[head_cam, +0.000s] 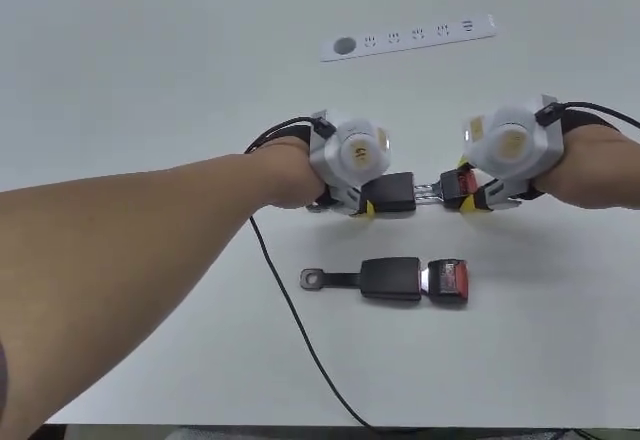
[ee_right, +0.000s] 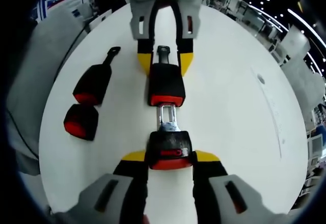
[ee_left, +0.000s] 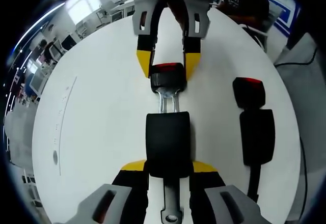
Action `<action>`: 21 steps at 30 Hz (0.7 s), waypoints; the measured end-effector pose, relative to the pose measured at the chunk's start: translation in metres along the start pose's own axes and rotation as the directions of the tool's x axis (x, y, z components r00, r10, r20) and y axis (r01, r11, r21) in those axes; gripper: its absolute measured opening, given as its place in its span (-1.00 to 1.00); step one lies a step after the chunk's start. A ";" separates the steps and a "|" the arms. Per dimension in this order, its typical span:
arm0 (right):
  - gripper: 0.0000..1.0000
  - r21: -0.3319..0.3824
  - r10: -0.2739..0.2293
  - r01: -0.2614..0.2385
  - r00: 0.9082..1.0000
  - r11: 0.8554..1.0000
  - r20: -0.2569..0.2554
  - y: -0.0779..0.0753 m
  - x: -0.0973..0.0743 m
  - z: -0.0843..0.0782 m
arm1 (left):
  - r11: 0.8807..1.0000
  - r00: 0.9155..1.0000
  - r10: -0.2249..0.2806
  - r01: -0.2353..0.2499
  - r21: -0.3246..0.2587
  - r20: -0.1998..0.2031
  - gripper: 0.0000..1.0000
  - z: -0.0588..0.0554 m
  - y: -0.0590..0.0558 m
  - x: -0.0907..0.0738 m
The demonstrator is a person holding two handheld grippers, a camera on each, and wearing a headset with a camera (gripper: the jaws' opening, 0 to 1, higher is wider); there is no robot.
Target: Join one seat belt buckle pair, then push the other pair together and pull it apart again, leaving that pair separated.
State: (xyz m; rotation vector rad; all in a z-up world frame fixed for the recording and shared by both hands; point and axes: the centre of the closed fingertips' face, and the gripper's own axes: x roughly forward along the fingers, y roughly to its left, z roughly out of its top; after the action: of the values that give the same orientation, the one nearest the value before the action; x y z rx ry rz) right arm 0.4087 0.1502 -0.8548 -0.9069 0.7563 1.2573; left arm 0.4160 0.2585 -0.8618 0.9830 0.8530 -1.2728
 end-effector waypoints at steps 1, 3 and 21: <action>-0.35 0.012 -0.002 0.002 1.000 1.000 0.003 0.000 -0.003 -0.004 | 1.000 1.000 0.000 0.000 -0.001 -0.001 -0.39 0.000 0.000 0.000; -0.35 0.028 -0.007 0.007 1.000 1.000 0.006 0.000 -0.007 -0.012 | 1.000 1.000 0.001 -0.001 -0.001 -0.002 -0.39 0.000 0.000 0.000; -0.34 0.086 -0.035 0.039 0.998 0.996 -0.049 0.000 -0.042 -0.083 | 1.000 1.000 0.013 -0.013 0.000 -0.010 -0.38 0.006 -0.006 -0.006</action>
State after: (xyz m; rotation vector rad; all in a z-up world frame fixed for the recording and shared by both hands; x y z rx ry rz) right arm 0.4023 0.0574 -0.8558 -0.8786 0.8227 1.1650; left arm 0.4088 0.2553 -0.8548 0.9940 0.8526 -1.2584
